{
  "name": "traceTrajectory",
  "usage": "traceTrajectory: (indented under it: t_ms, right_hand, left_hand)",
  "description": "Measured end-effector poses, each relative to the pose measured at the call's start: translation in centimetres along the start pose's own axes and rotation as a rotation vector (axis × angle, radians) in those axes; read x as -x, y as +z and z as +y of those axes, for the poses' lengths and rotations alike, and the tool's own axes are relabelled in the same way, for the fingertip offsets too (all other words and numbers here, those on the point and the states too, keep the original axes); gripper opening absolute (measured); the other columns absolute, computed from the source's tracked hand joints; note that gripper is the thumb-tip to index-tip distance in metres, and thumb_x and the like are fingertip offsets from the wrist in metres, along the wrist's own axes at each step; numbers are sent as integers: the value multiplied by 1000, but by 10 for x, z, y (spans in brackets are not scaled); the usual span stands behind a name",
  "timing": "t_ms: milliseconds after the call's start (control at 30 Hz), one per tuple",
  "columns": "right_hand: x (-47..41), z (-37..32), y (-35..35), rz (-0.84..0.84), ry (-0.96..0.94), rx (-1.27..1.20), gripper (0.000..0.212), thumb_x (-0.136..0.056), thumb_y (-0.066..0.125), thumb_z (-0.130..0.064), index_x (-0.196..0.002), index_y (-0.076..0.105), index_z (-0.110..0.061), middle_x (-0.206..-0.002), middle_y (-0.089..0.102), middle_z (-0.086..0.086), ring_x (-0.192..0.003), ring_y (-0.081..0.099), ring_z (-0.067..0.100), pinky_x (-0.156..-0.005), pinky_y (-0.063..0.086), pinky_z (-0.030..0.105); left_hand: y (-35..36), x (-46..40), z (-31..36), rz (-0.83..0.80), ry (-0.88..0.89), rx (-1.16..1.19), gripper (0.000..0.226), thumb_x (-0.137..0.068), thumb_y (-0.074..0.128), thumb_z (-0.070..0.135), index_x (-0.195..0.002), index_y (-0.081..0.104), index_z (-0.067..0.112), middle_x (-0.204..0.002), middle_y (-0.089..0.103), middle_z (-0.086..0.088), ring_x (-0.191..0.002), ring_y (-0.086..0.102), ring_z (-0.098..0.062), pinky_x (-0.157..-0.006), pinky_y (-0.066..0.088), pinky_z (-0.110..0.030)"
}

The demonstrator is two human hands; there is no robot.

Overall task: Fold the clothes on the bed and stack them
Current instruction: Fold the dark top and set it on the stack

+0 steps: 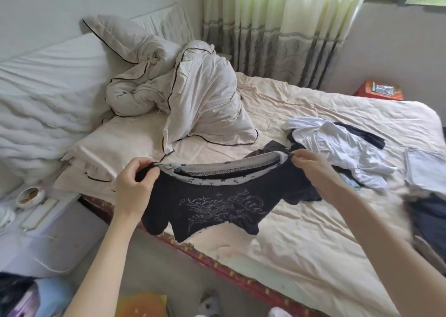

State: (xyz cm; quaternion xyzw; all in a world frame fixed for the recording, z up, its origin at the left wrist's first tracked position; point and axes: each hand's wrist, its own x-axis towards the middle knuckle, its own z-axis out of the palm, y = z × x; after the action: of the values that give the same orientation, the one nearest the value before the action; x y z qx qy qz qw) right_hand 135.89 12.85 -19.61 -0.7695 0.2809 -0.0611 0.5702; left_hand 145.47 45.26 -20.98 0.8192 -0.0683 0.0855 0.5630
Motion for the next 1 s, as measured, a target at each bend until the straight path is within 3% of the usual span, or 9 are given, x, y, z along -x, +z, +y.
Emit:
traceTrajectory:
  t_ms: [100, 167, 300, 367, 500, 600, 733, 800, 1000]
  right_hand:
    - [28, 9, -9, 17, -159, 190, 22, -89, 52, -12, -76, 66, -24, -75, 62, 2, -70, 54, 12, -67, 42, 20]
    - [45, 13, -12, 46, -289, 253, 23, -85, 53, -8, -70, 65, -20, -68, 61, 3, -60, 47, 6, -55, 35, 12]
    - [59, 21, -16, 225, -428, 270, 15, -80, 54, 0, -67, 62, -4, -54, 52, 5, -49, 38, 8, -49, 30, 13]
    - [52, 22, -12, 293, -448, 340, 13, -81, 55, -3, -71, 63, -4, -52, 49, -3, -50, 40, 10, -51, 31, 16]
    - [24, 23, 6, 367, -519, 537, 11, -89, 54, -10, -85, 65, -7, -63, 57, 1, -60, 50, 22, -61, 33, 30]
    - [-17, 16, 24, 319, -606, 633, 17, -93, 50, -9, -94, 66, -3, -82, 65, 9, -79, 58, 28, -66, 37, 32]
    - [-92, 3, 58, 160, -573, 676, 22, -97, 42, -8, -98, 62, 0, -93, 62, 15, -87, 56, 34, -78, 42, 43]
    - [-134, -2, 80, 153, -544, 716, 24, -97, 40, -9, -102, 62, 1, -99, 62, 18, -92, 55, 36, -83, 42, 47]
    - [-262, 16, 150, 5, -485, 800, 25, -98, 39, -8, -107, 61, 2, -108, 60, 21, -99, 54, 38, -82, 41, 42]
  left_hand:
    - [-4, 28, 7, 25, -10, -57, 16, -87, 60, 7, -85, 61, 23, -83, 60, 13, -74, 55, 10, -65, 40, -4]
    - [-9, 44, 10, 37, -27, -96, 11, -86, 60, 10, -91, 62, 20, -86, 62, 14, -80, 56, 6, -70, 39, -9]
    - [-11, 66, 13, 61, -8, -135, 12, -85, 62, 9, -94, 64, 18, -91, 65, 8, -91, 57, -8, -81, 39, -21]
    - [-7, 66, 12, 68, 5, -158, 12, -86, 63, 10, -94, 64, 19, -92, 64, 9, -94, 56, -8, -83, 38, -21]
    - [3, 44, -7, 72, 32, -220, 13, -88, 61, 13, -100, 63, 19, -100, 62, 7, -98, 53, -7, -87, 36, -21]
    - [12, 8, -29, 52, 105, -282, 15, -90, 60, 11, -104, 64, 11, -99, 59, 9, -94, 49, -1, -85, 36, -19]
    - [26, -57, -65, 22, 87, -322, 16, -90, 61, 7, -105, 64, 4, -103, 66, -6, -101, 58, -25, -92, 43, -39]
    - [37, -94, -87, -2, 50, -342, 16, -90, 60, 7, -105, 64, 3, -106, 67, -10, -104, 58, -30, -93, 43, -41]
    - [79, -195, -174, -179, -68, -388, 17, -92, 57, 7, -108, 61, 2, -110, 65, -12, -106, 57, -28, -89, 39, -28]
